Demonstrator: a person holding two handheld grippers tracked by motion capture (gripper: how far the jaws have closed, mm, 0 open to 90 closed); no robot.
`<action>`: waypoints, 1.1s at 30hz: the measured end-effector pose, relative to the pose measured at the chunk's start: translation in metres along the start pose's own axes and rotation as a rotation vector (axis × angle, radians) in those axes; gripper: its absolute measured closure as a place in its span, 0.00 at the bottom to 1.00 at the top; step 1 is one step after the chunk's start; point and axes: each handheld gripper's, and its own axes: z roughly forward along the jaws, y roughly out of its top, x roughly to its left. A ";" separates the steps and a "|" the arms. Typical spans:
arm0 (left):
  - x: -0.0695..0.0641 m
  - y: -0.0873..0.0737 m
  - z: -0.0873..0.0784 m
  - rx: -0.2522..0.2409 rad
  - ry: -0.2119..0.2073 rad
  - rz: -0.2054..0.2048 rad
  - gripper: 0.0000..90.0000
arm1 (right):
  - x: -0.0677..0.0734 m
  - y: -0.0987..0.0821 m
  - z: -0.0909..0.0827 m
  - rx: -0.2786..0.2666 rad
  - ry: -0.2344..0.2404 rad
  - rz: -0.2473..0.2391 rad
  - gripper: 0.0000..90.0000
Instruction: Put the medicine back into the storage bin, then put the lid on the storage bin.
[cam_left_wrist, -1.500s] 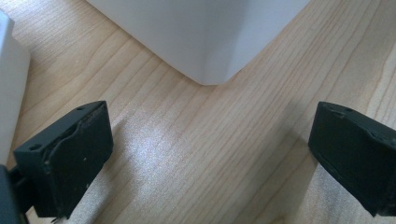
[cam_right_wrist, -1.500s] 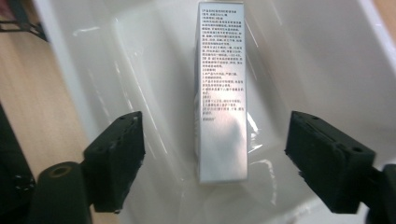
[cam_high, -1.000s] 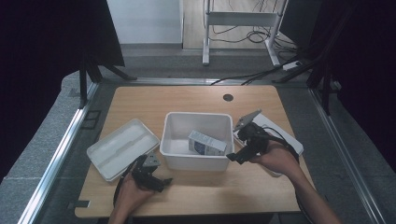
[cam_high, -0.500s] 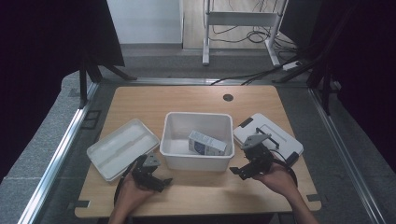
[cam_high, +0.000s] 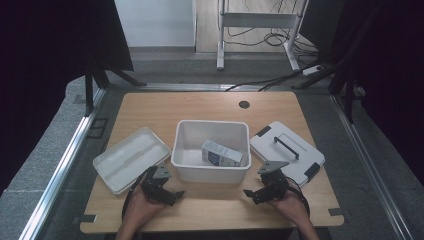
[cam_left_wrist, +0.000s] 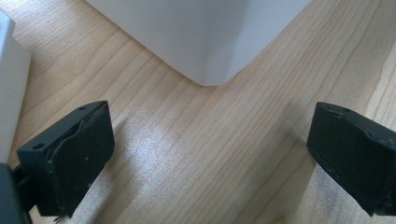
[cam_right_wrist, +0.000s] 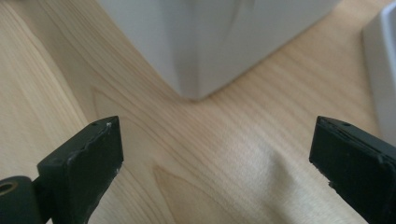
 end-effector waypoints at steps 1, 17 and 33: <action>0.000 0.000 0.000 0.000 0.000 0.000 0.01 | 0.000 -0.003 0.002 0.002 -0.004 0.002 0.03; 0.002 0.001 -0.001 0.008 -0.012 0.013 0.01 | 0.004 -0.020 0.017 -0.029 -0.034 -0.008 0.00; 0.031 0.030 -0.031 0.152 0.011 0.083 0.16 | 0.004 -0.019 0.017 -0.031 -0.033 -0.004 0.00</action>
